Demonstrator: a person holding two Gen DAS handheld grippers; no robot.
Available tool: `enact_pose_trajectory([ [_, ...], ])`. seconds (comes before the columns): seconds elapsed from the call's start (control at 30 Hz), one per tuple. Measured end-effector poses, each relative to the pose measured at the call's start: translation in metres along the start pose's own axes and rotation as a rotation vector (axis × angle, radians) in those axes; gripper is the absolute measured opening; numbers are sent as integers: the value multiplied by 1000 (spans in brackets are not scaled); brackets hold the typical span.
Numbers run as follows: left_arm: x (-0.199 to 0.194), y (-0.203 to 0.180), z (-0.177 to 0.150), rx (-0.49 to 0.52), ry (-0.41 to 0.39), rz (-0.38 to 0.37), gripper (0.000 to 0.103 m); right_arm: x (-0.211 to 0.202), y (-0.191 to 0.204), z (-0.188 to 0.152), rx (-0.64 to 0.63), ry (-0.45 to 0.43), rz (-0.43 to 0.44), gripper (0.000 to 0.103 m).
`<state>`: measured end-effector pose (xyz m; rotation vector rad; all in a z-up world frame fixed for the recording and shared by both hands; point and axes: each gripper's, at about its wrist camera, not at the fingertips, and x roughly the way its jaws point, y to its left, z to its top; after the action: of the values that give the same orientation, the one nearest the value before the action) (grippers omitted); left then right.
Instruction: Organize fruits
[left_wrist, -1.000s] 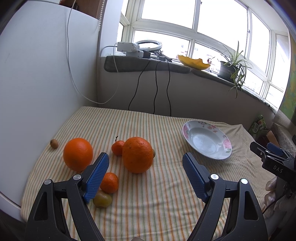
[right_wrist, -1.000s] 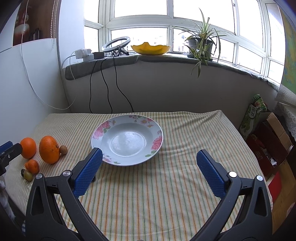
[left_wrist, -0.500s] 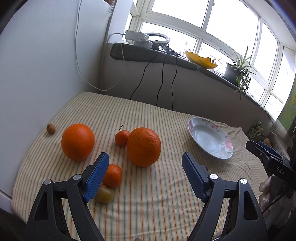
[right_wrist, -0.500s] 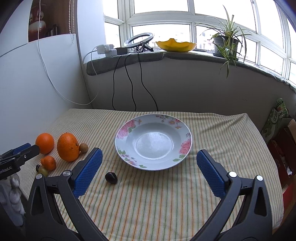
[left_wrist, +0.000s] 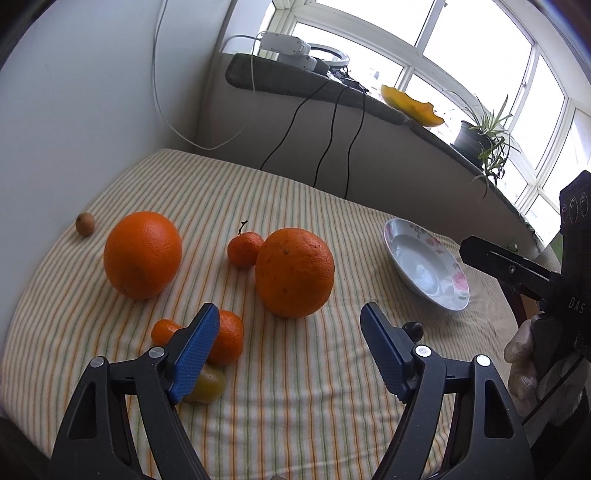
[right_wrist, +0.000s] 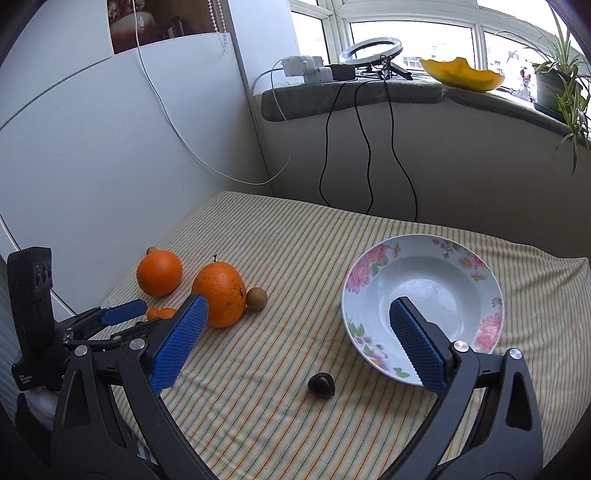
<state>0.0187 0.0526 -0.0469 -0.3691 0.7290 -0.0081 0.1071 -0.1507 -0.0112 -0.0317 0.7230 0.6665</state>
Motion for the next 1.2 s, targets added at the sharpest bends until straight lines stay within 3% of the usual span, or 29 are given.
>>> enact_pose_trajectory([
  [0.33, 22, -2, 5, 13, 37, -25, 71, 58, 24, 25, -13, 168, 211, 89],
  [0.5, 32, 0, 6, 2, 55, -34, 68, 93, 24, 30, 50, 269, 312, 74],
  [0.73, 42, 1, 8, 0, 70, -33, 67, 117, 33, 32, 66, 333, 371, 72],
  [1.2, 49, 6, 10, -3, 75, -35, 61, 141, 48, 32, 52, 394, 379, 67],
])
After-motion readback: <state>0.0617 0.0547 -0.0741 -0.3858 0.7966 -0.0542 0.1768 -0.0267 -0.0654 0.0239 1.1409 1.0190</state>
